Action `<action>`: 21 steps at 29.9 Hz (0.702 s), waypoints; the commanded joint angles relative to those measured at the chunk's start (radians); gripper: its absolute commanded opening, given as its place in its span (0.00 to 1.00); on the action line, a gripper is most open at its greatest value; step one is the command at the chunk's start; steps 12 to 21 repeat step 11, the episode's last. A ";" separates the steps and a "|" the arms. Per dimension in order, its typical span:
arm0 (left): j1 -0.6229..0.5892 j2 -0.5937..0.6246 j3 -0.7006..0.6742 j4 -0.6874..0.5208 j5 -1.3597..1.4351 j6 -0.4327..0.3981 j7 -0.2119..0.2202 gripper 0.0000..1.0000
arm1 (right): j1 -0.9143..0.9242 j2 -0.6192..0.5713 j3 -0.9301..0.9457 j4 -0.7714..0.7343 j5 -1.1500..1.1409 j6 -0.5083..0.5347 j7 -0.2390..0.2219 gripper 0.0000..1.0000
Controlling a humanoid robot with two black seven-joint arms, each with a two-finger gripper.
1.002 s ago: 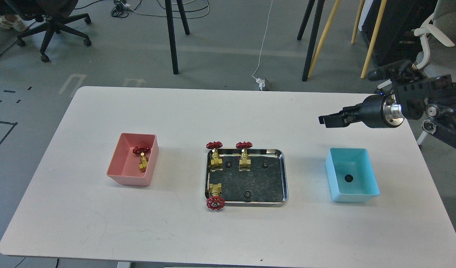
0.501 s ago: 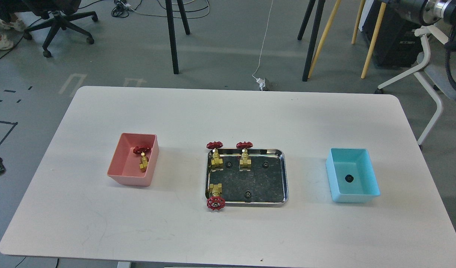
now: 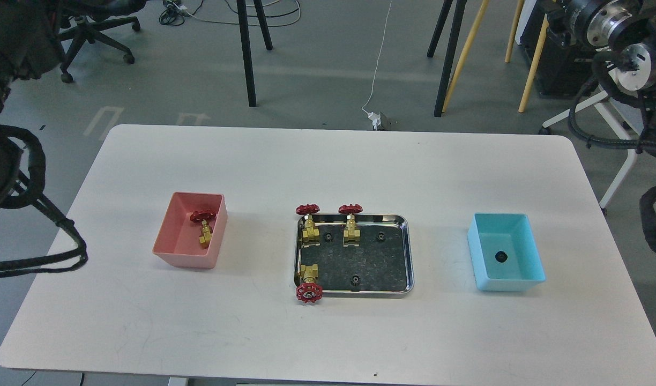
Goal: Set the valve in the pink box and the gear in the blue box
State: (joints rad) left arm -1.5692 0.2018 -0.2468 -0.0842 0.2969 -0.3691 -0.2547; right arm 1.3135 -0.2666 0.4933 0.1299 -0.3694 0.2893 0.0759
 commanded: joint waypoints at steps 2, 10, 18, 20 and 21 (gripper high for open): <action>0.009 -0.009 0.001 0.014 -0.039 0.031 0.014 0.96 | -0.025 0.010 -0.039 0.001 0.070 -0.028 -0.002 0.89; 0.009 -0.002 0.001 0.012 -0.073 0.108 0.072 0.96 | -0.054 0.023 -0.039 0.014 0.083 -0.108 0.002 0.99; 0.009 -0.002 0.000 0.012 -0.073 0.105 0.072 0.96 | -0.056 0.017 -0.042 0.016 0.083 -0.108 0.004 0.99; 0.009 -0.002 0.000 0.012 -0.073 0.105 0.072 0.96 | -0.056 0.017 -0.042 0.016 0.083 -0.108 0.004 0.99; 0.009 -0.002 0.000 0.012 -0.073 0.105 0.072 0.96 | -0.056 0.017 -0.042 0.016 0.083 -0.108 0.004 0.99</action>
